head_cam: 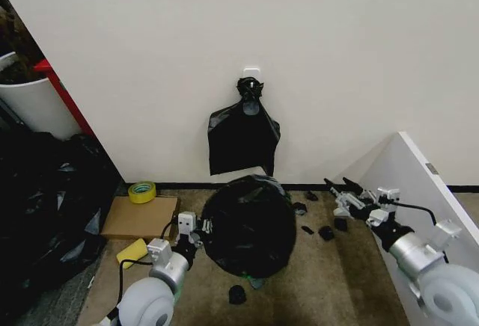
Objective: Place the garbage bag over the trash bin.
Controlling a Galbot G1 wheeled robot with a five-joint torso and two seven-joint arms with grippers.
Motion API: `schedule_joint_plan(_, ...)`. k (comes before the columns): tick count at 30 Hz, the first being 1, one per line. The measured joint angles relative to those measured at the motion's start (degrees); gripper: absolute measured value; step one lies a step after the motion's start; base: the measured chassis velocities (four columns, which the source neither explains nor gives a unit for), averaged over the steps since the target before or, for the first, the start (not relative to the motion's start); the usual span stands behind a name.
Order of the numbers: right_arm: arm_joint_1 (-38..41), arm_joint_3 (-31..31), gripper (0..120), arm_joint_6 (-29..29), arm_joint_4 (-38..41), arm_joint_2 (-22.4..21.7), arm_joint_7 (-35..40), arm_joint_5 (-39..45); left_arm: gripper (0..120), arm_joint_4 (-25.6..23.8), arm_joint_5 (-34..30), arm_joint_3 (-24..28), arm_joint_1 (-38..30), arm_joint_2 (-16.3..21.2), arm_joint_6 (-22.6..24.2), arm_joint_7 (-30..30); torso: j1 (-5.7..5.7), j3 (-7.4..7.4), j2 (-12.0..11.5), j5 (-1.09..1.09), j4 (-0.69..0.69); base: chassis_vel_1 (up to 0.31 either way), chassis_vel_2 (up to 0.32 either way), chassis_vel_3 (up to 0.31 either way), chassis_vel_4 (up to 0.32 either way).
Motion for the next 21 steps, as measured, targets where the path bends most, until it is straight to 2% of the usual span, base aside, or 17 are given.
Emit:
schedule_joint_plan(1, -0.94, 0.15, 59, -0.70, 1.93, 0.16, 0.82, -0.52, 0, -0.32, -0.28, 0.23, -0.40, -0.09, 0.33, -0.52, 0.00, 0.00, 0.00, -0.01, 0.00, 0.000, 0.000, 0.000, 0.000)
schedule_joint_plan(4, -3.04, -0.69, 44, -3.09, 6.60, 1.14, 3.43, -3.11, 0, -1.25, -0.82, 1.02, -1.57, 0.16, 1.63, -2.11, 0.00, 0.00, 0.00, 0.00, 0.00, 0.000, 0.000, 0.000, 0.000)
schedule_joint_plan(9, -3.88, -3.32, 30, -6.27, 7.24, 2.58, 5.75, -9.74, 0, -1.93, -0.38, 1.35, -2.06, 0.34, 3.77, -4.55, 0.00, 0.00, 0.00, 0.02, 0.01, 0.000, 0.000, 0.000, 0.000)
schedule_joint_plan(10, -4.06, -4.53, 22, -7.22, 7.24, 3.43, 6.10, -13.23, 0, -2.32, -0.06, 1.48, -2.07, 0.38, 4.76, -5.59, 0.00, 0.00, 0.00, 0.02, 0.02, 0.000, 0.000, 0.000, 0.000)
schedule_joint_plan(12, -4.16, -5.40, 17, -7.76, 7.23, 4.30, 6.08, -15.70, 0, -2.48, 0.19, 1.54, -2.07, 0.45, 5.26, -6.05, 0.00, 0.00, 0.00, 0.02, 0.02, 0.000, 0.000, 0.000, 0.000)
schedule_joint_plan(13, -4.15, -6.75, 11, -8.29, 7.21, 5.58, 5.90, -18.86, 0, -2.46, 0.71, 1.68, -2.07, 0.47, 5.62, -6.53, 0.00, 0.00, 0.00, 0.01, 0.02, 0.000, 0.000, 0.000, 0.000)
schedule_joint_plan(15, -4.06, -7.93, 9, -8.75, 7.17, 6.62, 5.78, -21.22, 0, -2.21, 1.19, 1.88, -2.16, 0.42, 5.71, -6.76, 0.00, 0.00, 0.00, 0.03, 0.01, 0.000, 0.000, 0.000, 0.000)
schedule_joint_plan(16, -3.90, -9.22, 3, -9.45, 7.13, 7.63, 5.79, -23.52, 0, -1.64, 2.22, 2.29, -2.36, 0.16, 5.76, -7.19, 0.00, 0.00, 0.00, 0.03, 0.01, 0.000, 0.000, 0.000, 0.000)
schedule_joint_plan(17, -3.81, -9.77, 1, -9.86, 7.10, 8.17, 5.83, -24.37, 0, -1.41, 2.72, 2.48, -2.44, -0.03, 5.77, -7.36, 0.00, 0.00, 0.00, 0.01, 0.02, 0.000, 0.000, 0.000, 0.000)
schedule_joint_plan(18, -3.47, -11.26, 0, -11.44, 7.03, 9.68, 6.20, -25.82, 0, -0.94, 4.24, 3.21, -2.70, -0.49, 5.79, -7.73, 0.00, 0.00, 0.00, 0.02, 0.01, 0.000, 0.000, 0.000, 0.000)
schedule_joint_plan(21, -2.72, -12.75, 0, -13.16, 6.96, 10.56, 7.06, -26.19, 0, -0.56, 5.88, 4.39, -3.18, -0.66, 5.79, -7.86, 0.00, 0.00, 0.00, 0.02, 0.00, 0.000, 0.000, 0.000, 0.000)
